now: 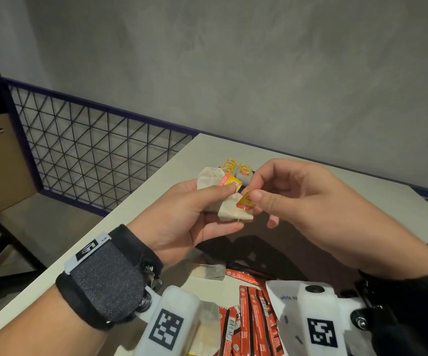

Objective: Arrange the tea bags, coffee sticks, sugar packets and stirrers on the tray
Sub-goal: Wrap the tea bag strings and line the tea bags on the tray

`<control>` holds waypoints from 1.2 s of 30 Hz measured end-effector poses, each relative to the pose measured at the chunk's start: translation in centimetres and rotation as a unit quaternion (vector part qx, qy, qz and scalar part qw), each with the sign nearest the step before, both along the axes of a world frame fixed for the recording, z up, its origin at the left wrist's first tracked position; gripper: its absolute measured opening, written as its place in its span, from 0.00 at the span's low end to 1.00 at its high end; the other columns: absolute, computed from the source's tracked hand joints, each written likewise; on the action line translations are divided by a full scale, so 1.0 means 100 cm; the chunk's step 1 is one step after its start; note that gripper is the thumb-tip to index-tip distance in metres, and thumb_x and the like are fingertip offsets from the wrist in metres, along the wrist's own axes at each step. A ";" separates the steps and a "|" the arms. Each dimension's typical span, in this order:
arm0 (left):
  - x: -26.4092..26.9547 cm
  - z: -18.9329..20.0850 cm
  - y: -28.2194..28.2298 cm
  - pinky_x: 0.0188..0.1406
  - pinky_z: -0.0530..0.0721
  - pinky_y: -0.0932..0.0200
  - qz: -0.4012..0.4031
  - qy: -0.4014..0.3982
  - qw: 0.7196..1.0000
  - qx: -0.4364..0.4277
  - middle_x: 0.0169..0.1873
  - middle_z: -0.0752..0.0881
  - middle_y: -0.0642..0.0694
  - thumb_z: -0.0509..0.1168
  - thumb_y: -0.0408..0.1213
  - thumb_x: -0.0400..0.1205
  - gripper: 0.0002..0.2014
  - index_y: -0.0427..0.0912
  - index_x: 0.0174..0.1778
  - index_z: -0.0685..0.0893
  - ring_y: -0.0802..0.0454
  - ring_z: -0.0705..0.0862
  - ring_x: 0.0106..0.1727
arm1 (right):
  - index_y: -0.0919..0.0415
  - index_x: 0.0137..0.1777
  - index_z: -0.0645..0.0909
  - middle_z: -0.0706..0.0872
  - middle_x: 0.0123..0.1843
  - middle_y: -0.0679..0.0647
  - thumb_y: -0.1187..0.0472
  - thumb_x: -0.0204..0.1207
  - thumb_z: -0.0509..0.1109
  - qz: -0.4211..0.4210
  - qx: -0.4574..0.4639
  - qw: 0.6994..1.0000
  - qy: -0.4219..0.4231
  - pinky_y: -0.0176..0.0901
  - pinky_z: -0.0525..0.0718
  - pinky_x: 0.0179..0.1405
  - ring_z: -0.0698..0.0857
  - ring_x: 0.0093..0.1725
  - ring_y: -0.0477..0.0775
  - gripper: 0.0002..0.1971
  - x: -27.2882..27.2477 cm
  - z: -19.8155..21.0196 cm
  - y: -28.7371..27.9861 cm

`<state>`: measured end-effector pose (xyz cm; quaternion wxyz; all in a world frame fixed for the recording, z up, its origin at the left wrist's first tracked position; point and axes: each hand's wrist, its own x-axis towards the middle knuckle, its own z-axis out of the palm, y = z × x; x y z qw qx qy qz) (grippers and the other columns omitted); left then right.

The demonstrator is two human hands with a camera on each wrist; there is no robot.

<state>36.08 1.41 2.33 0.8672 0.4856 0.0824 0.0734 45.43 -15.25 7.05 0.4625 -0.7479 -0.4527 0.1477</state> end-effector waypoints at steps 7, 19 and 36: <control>0.002 -0.003 -0.001 0.33 0.92 0.57 0.004 0.015 1.000 0.014 0.47 0.93 0.35 0.67 0.33 0.85 0.08 0.35 0.56 0.88 0.45 0.94 0.42 | 0.57 0.47 0.86 0.92 0.43 0.55 0.65 0.82 0.74 0.031 0.002 0.999 -0.011 0.44 0.81 0.37 0.86 0.39 0.48 0.03 -0.002 0.001 -0.001; 0.000 -0.001 0.004 0.46 0.93 0.44 -0.058 0.012 0.996 -0.069 0.57 0.91 0.30 0.56 0.36 0.86 0.16 0.36 0.64 0.84 0.35 0.93 0.49 | 0.63 0.52 0.88 0.87 0.40 0.58 0.69 0.74 0.76 0.062 0.111 0.987 0.094 0.41 0.80 0.31 0.83 0.36 0.53 0.08 -0.004 0.010 -0.004; 0.000 -0.001 -0.002 0.48 0.93 0.47 -0.064 0.010 0.995 -0.072 0.57 0.91 0.31 0.69 0.41 0.78 0.16 0.39 0.59 0.88 0.32 0.92 0.56 | 0.63 0.48 0.89 0.90 0.40 0.62 0.73 0.77 0.76 -0.064 0.128 0.988 0.060 0.38 0.83 0.30 0.84 0.32 0.48 0.06 0.005 -0.002 0.003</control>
